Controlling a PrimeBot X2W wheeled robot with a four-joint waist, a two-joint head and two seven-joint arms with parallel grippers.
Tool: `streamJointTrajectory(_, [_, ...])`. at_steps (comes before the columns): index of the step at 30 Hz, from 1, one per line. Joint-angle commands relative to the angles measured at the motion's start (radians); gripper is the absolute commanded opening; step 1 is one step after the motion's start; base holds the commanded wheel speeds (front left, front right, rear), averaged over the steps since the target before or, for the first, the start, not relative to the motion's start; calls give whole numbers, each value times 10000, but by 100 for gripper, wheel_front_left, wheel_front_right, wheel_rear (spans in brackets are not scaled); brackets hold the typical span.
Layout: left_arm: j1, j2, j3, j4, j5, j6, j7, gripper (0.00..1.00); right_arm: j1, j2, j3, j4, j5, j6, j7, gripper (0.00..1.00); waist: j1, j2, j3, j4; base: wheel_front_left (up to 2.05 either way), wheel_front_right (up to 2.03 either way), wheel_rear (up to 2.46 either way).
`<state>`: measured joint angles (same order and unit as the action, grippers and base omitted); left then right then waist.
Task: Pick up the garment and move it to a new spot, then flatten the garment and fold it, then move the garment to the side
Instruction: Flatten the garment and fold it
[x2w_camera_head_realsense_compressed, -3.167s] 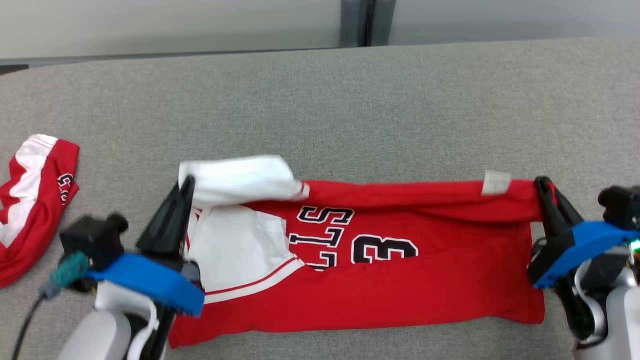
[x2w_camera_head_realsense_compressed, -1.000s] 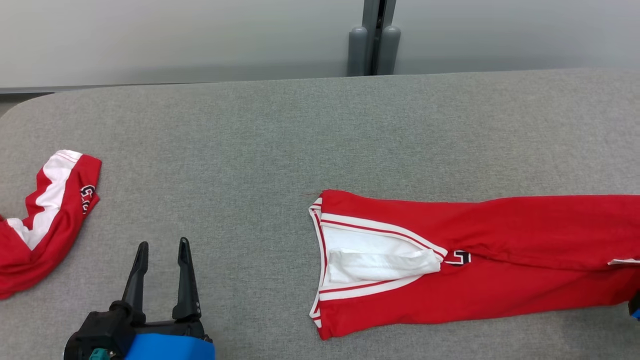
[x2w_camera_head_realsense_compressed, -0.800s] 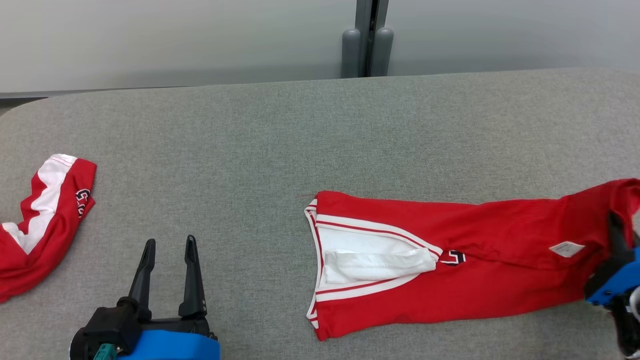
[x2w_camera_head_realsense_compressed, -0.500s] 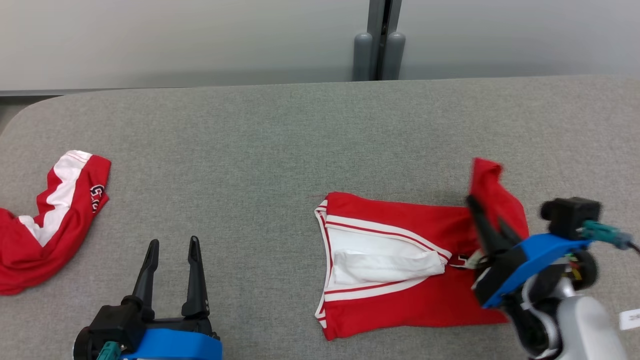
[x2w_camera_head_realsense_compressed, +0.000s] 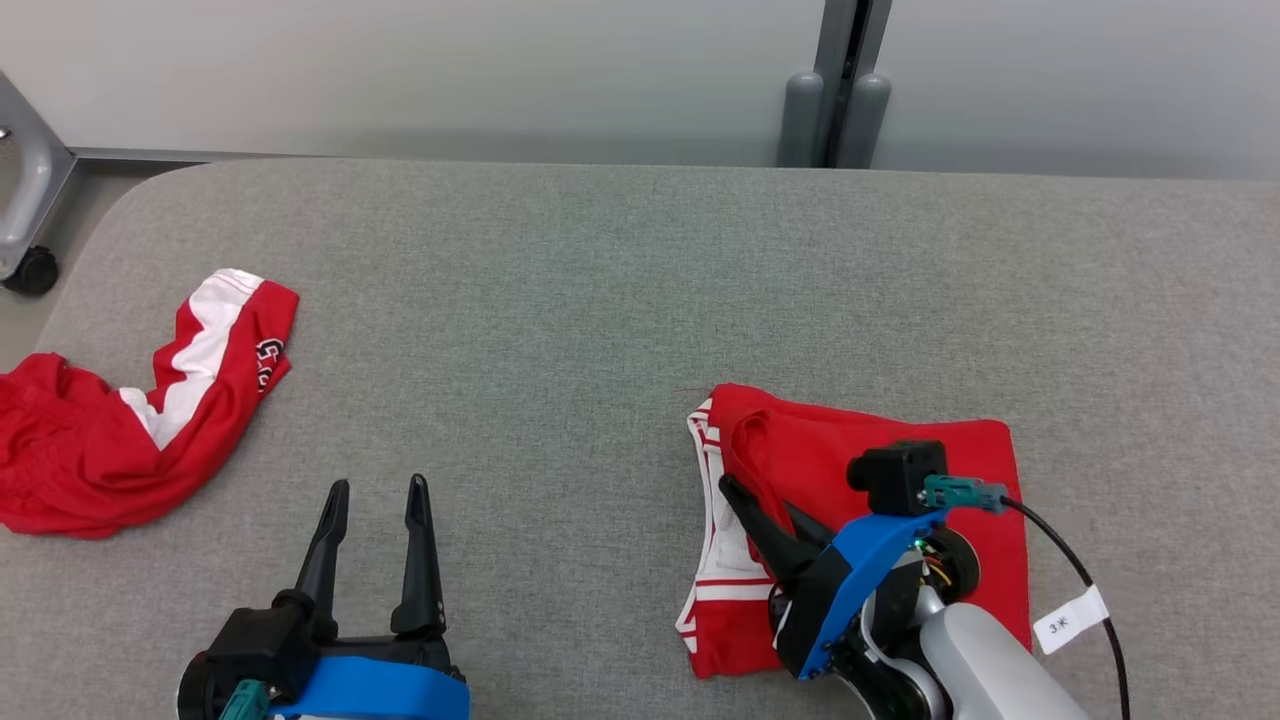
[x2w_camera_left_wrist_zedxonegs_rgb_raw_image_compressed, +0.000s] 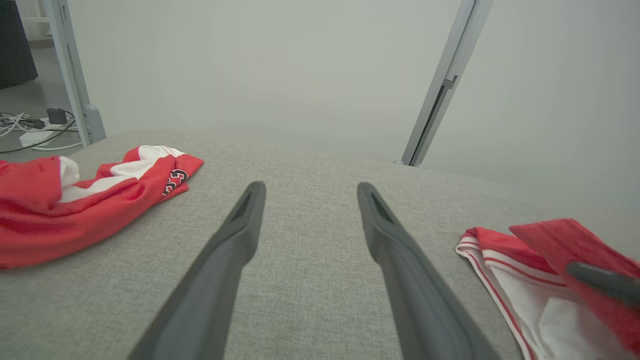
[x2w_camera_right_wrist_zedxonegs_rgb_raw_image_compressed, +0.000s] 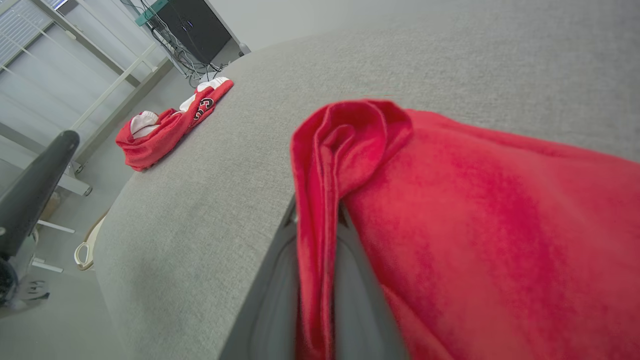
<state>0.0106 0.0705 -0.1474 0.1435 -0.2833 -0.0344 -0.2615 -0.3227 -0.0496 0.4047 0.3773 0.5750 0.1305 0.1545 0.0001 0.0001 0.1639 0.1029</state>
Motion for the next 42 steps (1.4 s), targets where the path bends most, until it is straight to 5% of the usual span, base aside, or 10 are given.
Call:
streamJointTrajectory(1, [-172,0,-36,8,-45,53,-43,100,-320,-18,228,273,82,5,-233,78,-1,-1,23,63,0,0,0])
streamJointTrajectory(2, [-166,-1,-39,9,-41,52,-44,100,-418,-20,357,393,243,3,-365,100,-1,-1,28,83,0,0,0])
streamJointTrajectory(9, [-246,-25,-125,-1,40,6,-47,100,-1058,-31,635,510,553,3,-1441,100,-1,-1,24,-68,0,0,0])
streamJointTrajectory(18, [-807,-58,-469,178,227,-152,-49,100,-833,-24,-1487,132,-2687,3,-2581,100,-1,-1,-37,-427,0,0,0])
streamJointTrajectory(27, [-858,-120,-651,631,96,-25,-49,100,924,-21,-3198,-898,-4275,3,-3032,100,-1,-1,-508,-512,0,0,0])
streamJointTrajectory(42, [71,7,-298,999,88,199,-50,100,2739,-19,-3818,-958,-4086,3,-3706,100,-1,-1,-953,-713,0,0,0])
